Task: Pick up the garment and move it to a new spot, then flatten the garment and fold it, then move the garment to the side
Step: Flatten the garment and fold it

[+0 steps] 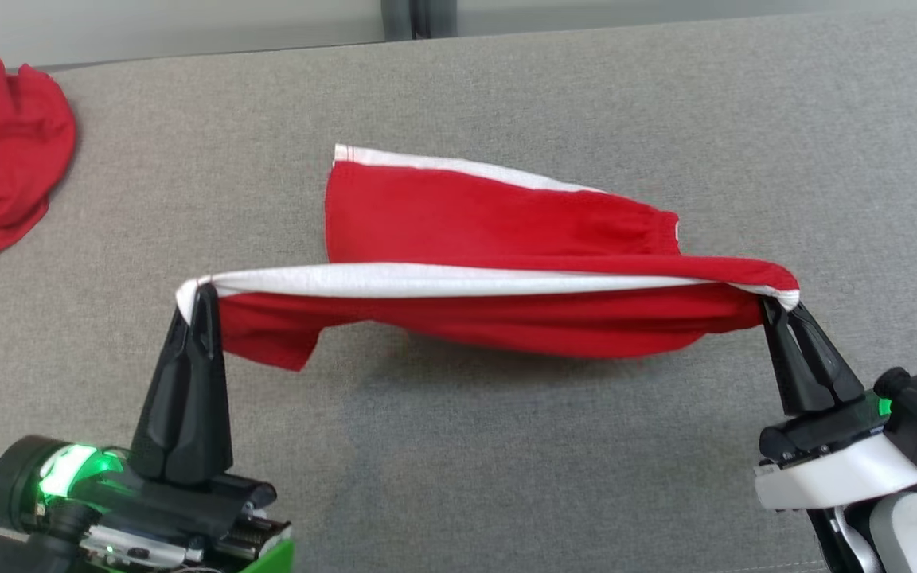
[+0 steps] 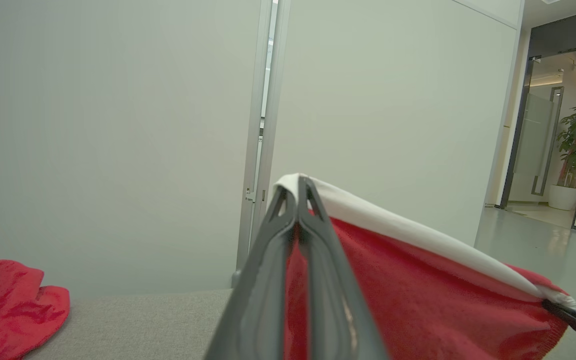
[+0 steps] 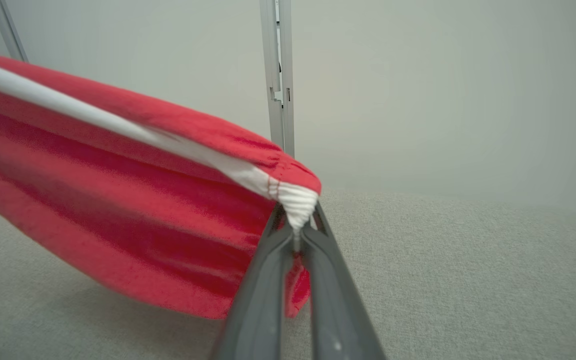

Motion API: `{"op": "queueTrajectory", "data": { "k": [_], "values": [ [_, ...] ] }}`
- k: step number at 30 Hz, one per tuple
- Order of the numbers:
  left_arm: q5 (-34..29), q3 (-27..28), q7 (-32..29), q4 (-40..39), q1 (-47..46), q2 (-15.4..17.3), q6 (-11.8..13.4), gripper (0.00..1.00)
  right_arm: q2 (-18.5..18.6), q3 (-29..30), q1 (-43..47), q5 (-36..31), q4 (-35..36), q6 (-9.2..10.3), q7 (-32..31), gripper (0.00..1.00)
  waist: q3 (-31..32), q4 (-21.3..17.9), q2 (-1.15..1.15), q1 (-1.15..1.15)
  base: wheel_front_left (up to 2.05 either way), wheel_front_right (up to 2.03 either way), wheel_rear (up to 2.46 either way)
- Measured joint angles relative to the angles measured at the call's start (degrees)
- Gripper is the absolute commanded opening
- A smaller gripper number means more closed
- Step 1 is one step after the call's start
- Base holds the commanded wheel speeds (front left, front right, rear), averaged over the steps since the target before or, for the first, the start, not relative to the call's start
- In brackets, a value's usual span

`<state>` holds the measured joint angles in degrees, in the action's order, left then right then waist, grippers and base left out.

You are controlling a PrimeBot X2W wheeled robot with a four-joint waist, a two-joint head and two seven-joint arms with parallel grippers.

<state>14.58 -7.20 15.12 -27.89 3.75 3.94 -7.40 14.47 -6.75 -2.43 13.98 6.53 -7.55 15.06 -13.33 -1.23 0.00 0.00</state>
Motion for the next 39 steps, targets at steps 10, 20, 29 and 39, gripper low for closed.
{"op": "queueTrajectory", "data": {
  "k": [10,20,29,39],
  "values": [
    [4.1,-0.3,0.0,10.3,0.1,-0.7,-0.2,0.00,-0.5,-2.1,1.4,2.6,-7.2,-0.01,0.0,0.00,0.4,-1.9,0.00,0.00,0.00,0.00,0.00],
    [7.6,-2.7,0.0,29.2,-16.4,4.1,-0.2,0.00,-3.9,-2.6,-8.8,3.3,-17.1,0.00,0.0,0.00,-3.5,-2.7,0.00,0.00,0.00,0.00,0.00],
    [8.1,-4.5,0.0,44.4,-30.3,8.0,-0.2,0.00,-8.0,-2.9,-19.1,2.4,-26.7,0.00,0.0,0.00,-8.5,-4.8,0.00,0.00,0.00,0.00,0.00],
    [7.7,-6.1,0.0,57.7,-40.3,9.6,-0.2,0.00,-10.4,-4.2,-27.4,2.1,-34.1,0.00,0.0,0.00,-13.3,-7.2,0.00,0.00,0.00,0.00,0.00]
  ]
}}
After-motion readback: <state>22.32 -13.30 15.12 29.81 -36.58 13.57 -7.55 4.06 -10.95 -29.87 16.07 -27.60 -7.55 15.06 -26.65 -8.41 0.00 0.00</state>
